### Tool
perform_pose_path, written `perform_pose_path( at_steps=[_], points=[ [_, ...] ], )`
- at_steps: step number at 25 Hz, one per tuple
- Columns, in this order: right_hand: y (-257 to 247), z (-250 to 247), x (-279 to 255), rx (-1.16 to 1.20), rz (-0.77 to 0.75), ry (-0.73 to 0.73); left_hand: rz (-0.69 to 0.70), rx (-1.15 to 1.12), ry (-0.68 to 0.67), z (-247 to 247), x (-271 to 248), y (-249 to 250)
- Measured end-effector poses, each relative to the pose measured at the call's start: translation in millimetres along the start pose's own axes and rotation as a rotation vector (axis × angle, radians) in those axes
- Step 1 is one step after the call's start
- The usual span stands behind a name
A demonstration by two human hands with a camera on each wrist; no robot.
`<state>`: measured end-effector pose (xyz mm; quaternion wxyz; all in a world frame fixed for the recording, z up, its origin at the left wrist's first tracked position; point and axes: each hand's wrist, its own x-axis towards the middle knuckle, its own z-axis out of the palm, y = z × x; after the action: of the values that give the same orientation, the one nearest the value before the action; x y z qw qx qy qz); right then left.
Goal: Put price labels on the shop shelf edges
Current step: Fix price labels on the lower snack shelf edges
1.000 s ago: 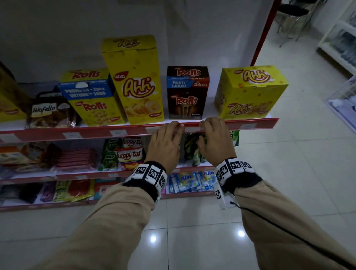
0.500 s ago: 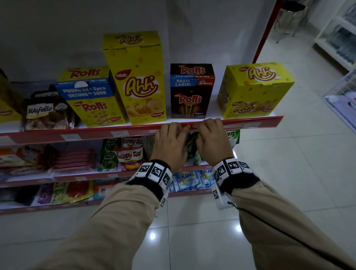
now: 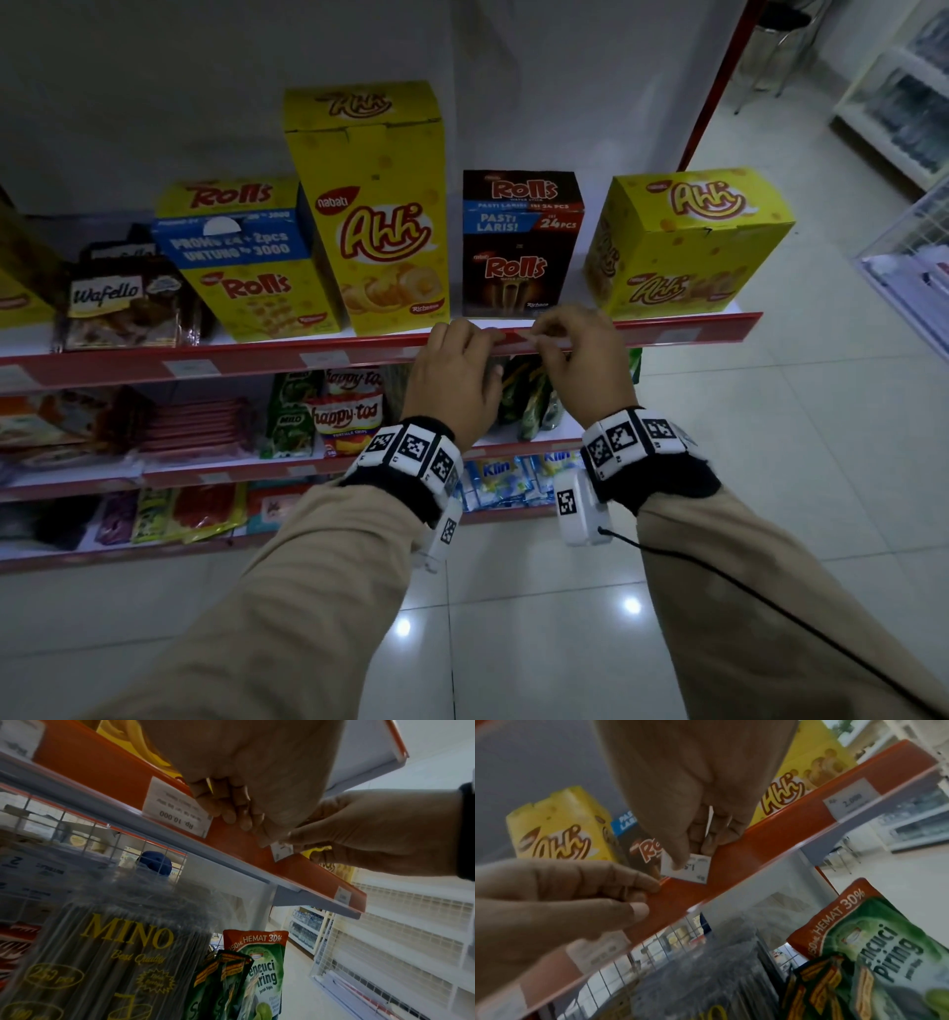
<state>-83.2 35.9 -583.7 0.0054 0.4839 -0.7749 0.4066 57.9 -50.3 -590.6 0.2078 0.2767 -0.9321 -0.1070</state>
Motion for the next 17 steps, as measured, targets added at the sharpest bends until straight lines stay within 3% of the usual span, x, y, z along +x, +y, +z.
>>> perform_pose_path(
  at_steps=[4,8,13,17],
  points=[
    [-8.5,-3.4,-5.0,0.413,0.18,0.068,-0.056,-0.126,0.073,2.6,1.2,-1.7],
    [-13.2,0.3,-9.0,0.587,0.27,0.014,-0.096,-0.172,0.114,4.9,1.9,0.8],
    [-14.2,6.2,-15.4,0.45,0.171,-0.04,-0.118,-0.219,0.111,4.4,5.8,-1.5],
    [-8.4,-0.9,-13.6,0.127,-0.005,0.004,-0.116,-0.212,0.108,3.0,3.8,-0.2]
  ],
)
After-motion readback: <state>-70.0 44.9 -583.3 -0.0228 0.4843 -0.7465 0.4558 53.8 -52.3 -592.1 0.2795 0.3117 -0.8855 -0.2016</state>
